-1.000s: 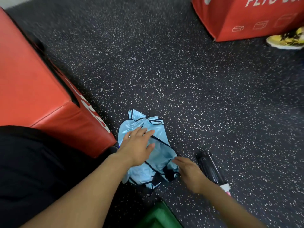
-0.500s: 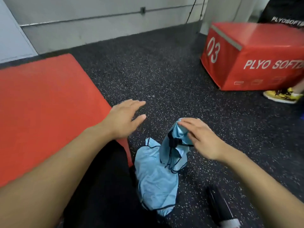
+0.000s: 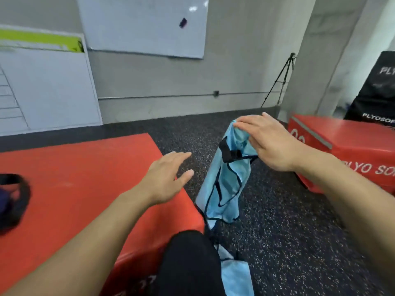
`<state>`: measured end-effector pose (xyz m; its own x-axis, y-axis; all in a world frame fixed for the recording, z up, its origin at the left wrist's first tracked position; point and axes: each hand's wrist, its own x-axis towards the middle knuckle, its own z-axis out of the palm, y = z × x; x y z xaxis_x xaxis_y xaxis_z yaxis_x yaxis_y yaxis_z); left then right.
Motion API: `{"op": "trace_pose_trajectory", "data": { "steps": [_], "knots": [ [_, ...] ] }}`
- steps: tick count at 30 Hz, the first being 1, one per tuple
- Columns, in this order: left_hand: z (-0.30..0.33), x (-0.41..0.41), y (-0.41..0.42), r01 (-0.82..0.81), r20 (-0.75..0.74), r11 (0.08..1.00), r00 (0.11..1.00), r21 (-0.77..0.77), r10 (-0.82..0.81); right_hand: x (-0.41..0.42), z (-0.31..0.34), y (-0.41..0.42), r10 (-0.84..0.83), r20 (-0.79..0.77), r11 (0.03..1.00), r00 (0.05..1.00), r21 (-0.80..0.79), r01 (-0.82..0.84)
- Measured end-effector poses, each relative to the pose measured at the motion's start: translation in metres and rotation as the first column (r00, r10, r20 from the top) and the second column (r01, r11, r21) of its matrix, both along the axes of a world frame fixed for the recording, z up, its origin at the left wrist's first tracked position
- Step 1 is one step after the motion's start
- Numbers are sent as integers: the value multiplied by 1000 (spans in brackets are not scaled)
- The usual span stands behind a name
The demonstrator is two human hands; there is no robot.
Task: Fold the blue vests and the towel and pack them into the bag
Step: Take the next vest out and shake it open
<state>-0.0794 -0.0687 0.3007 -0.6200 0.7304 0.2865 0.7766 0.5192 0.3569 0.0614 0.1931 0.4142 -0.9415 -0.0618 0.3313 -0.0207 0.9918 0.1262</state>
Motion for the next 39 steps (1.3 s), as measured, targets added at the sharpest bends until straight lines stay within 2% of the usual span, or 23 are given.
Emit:
{"op": "trace_pose_trajectory", "data": {
  "steps": [7,13,18,23,27,29,32,35,39],
  "knots": [
    [100,-32,-74,-80,-47,963,994,256,95,-73,110,-115,226,-96,974,969,13,-226],
    [166,-50,-129,-127,-61,942,986,311,154,-143,144,-198,373,-47,924,927,-69,-376],
    [183,-69,-164,-303,-63,910,941,284,333,-177,149,-249,424,25,876,905,-265,-403],
    [191,-76,-191,-429,-146,870,870,245,470,-204,153,-288,422,-2,823,907,-419,-384],
    [195,-82,-204,-472,-194,820,815,325,546,-212,157,-307,446,-13,736,895,-564,-375],
    [204,-89,-214,-481,-150,789,810,383,567,-213,158,-310,463,-20,725,886,-567,-391],
    [221,-98,-232,-464,-138,788,821,404,554,-208,156,-309,488,-80,718,869,-531,-451],
    [239,-104,-245,-447,-107,768,830,460,547,-202,145,-309,528,-126,672,840,-543,-504],
    [263,-103,-254,-433,-119,747,822,504,556,-213,116,-321,474,-156,651,867,-600,-464]
  ]
}}
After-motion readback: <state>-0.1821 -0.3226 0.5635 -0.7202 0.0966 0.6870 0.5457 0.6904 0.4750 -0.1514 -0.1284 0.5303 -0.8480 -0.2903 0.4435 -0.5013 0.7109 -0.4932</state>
